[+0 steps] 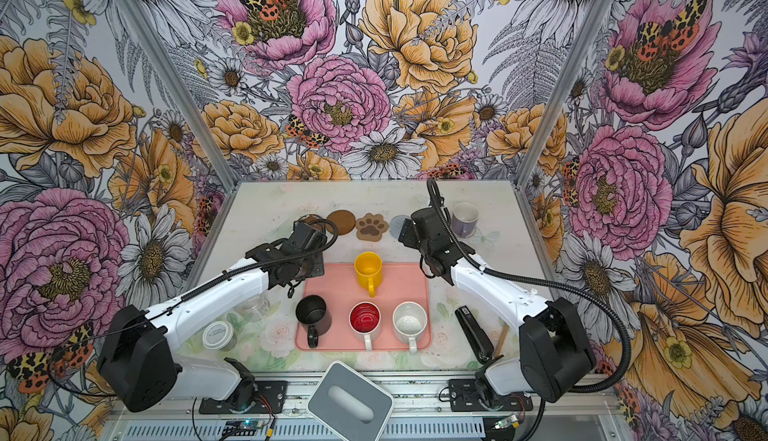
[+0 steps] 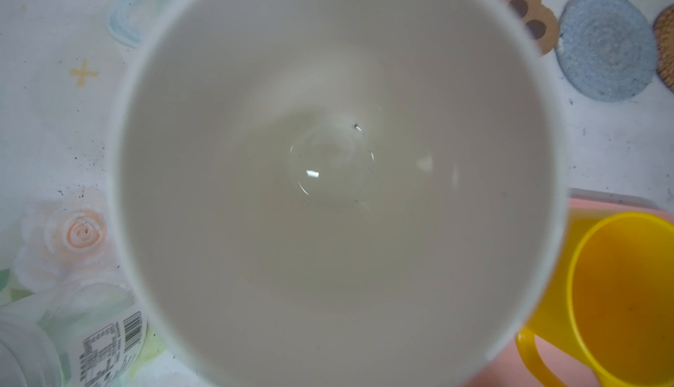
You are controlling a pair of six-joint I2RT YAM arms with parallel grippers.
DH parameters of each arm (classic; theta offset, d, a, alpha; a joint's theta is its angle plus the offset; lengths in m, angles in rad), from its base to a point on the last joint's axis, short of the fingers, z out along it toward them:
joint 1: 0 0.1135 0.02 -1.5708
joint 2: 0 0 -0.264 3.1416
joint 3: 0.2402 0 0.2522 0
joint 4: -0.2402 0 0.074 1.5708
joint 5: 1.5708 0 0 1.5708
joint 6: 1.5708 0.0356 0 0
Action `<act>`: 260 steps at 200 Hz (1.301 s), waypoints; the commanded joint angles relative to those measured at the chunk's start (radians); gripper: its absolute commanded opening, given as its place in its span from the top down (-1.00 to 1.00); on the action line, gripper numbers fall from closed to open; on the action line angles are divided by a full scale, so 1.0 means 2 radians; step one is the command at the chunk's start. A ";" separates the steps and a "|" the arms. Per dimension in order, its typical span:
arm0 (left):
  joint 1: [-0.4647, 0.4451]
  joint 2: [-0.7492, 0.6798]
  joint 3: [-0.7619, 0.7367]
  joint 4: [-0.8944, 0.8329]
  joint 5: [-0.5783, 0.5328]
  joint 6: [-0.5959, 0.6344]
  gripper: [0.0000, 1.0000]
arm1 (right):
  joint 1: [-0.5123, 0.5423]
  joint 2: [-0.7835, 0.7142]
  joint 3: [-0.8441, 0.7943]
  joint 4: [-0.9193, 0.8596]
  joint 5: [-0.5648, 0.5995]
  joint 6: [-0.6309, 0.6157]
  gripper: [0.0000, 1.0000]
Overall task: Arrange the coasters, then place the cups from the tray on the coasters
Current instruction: 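Carry the white mug with the left gripper toward the glossy brown coaster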
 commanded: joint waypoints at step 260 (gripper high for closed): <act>0.156 -0.040 0.008 0.065 0.059 0.086 1.00 | 0.063 0.068 0.098 0.010 -0.028 0.022 -0.58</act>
